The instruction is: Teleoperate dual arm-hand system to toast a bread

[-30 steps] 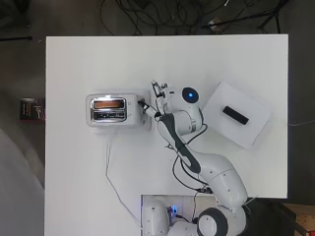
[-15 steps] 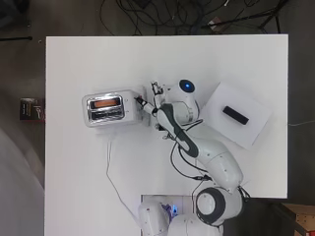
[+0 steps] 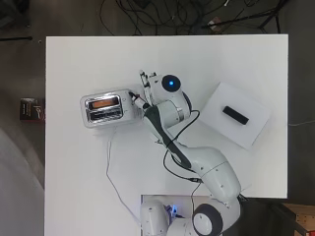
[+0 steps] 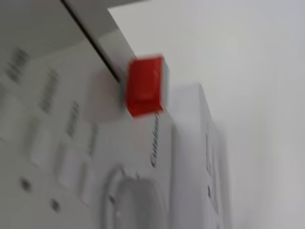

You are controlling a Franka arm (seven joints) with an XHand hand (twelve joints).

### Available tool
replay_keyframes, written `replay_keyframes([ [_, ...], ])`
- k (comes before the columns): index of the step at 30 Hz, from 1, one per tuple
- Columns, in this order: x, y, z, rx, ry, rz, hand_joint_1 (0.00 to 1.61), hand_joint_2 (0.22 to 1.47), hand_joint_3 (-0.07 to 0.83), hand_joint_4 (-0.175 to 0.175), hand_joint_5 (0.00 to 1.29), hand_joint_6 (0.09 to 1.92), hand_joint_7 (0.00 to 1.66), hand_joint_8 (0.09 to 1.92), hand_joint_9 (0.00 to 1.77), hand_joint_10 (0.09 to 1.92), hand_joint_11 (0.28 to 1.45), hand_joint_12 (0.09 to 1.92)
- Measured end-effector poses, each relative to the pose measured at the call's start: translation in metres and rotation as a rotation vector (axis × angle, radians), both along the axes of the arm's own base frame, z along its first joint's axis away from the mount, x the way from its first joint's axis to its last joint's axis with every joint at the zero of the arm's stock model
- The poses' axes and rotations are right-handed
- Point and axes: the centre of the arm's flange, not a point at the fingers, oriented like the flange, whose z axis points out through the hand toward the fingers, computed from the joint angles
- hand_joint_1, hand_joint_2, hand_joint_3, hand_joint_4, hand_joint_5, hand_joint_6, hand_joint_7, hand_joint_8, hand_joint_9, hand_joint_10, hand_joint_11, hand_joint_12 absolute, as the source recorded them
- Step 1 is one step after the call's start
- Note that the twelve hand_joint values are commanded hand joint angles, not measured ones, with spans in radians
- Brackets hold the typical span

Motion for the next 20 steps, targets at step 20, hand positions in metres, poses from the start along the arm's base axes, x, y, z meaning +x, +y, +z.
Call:
replay_keyframes([
  [20, -0.158, 0.086, 0.272, -0.291, -0.290, 0.112, 0.00, 1.10, -0.003, -0.084, 0.50, 0.09, 0.74, 0.09, 0.81, 0.09, 0.45, 0.09],
])
